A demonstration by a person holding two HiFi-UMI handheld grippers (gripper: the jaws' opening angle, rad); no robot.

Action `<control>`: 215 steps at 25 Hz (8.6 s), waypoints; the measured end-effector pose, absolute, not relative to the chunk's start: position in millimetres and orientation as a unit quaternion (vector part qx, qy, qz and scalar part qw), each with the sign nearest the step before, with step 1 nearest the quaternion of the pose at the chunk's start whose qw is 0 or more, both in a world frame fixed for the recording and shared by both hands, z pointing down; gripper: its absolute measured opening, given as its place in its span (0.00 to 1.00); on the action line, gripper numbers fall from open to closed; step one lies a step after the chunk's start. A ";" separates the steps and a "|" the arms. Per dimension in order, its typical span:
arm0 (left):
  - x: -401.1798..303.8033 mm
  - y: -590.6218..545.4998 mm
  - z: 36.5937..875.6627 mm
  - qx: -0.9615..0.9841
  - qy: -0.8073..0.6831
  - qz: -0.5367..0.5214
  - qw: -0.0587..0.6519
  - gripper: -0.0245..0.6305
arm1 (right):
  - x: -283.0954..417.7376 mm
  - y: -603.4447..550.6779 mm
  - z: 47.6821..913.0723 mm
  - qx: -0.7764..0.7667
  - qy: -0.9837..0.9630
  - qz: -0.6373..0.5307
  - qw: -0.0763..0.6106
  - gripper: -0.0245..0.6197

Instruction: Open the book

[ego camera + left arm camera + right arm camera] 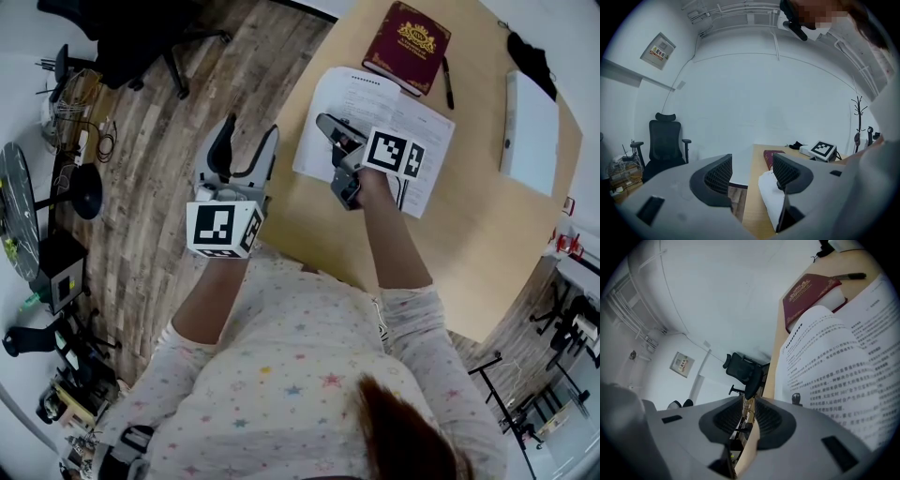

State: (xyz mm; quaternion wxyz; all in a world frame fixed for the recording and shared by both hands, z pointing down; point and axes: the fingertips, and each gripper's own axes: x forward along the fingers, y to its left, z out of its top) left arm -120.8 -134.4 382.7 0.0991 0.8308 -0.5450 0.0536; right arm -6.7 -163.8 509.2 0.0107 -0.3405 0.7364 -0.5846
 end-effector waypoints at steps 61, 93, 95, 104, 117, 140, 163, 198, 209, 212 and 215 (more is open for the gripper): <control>-120.5 -140.4 380.4 0.835 -0.539 0.054 0.096 0.45 | 86.7 -143.5 539.8 -0.491 0.770 -0.320 -0.255 0.18; -119.3 -141.5 368.7 0.841 -0.531 0.043 0.089 0.45 | 76.7 -146.6 530.7 -0.488 0.779 -0.255 -0.300 0.17; -118.8 -142.0 367.4 0.842 -0.530 0.042 0.088 0.45 | 79.1 -146.8 525.0 -0.495 0.779 -0.256 -0.287 0.17; -116.2 -141.8 357.3 0.848 -0.523 0.039 0.080 0.45 | 83.9 -145.9 495.8 -0.511 0.789 -0.259 -0.224 0.12; -101.4 -136.0 338.3 0.872 -0.480 0.001 0.092 0.26 | 93.8 -136.9 460.8 -0.522 0.799 -0.252 -0.158 0.04; -83.3 -124.4 323.6 0.888 -0.454 0.018 0.073 0.10 | 112.0 -115.1 398.9 -0.574 0.789 -0.202 -0.083 0.04; -78.5 -118.4 309.8 0.897 -0.436 0.028 0.063 0.08 | 124.2 -99.0 324.0 -0.609 0.779 -0.147 -0.029 0.04; -84.2 -126.3 295.3 0.918 -0.395 0.013 0.041 0.08 | 128.6 -68.4 279.3 -0.664 0.742 -0.088 0.002 0.04; -89.6 -129.8 297.3 0.921 -0.387 0.006 0.040 0.08 | 120.9 -63.3 278.1 -0.672 0.736 -0.081 0.007 0.04; -90.4 -130.7 298.4 0.922 -0.386 0.006 0.041 0.08 | 120.0 -63.0 277.0 -0.674 0.734 -0.079 0.006 0.04; -91.4 -130.9 297.4 0.922 -0.386 0.003 0.041 0.08 | 119.5 -61.8 274.1 -0.676 0.734 -0.071 0.000 0.04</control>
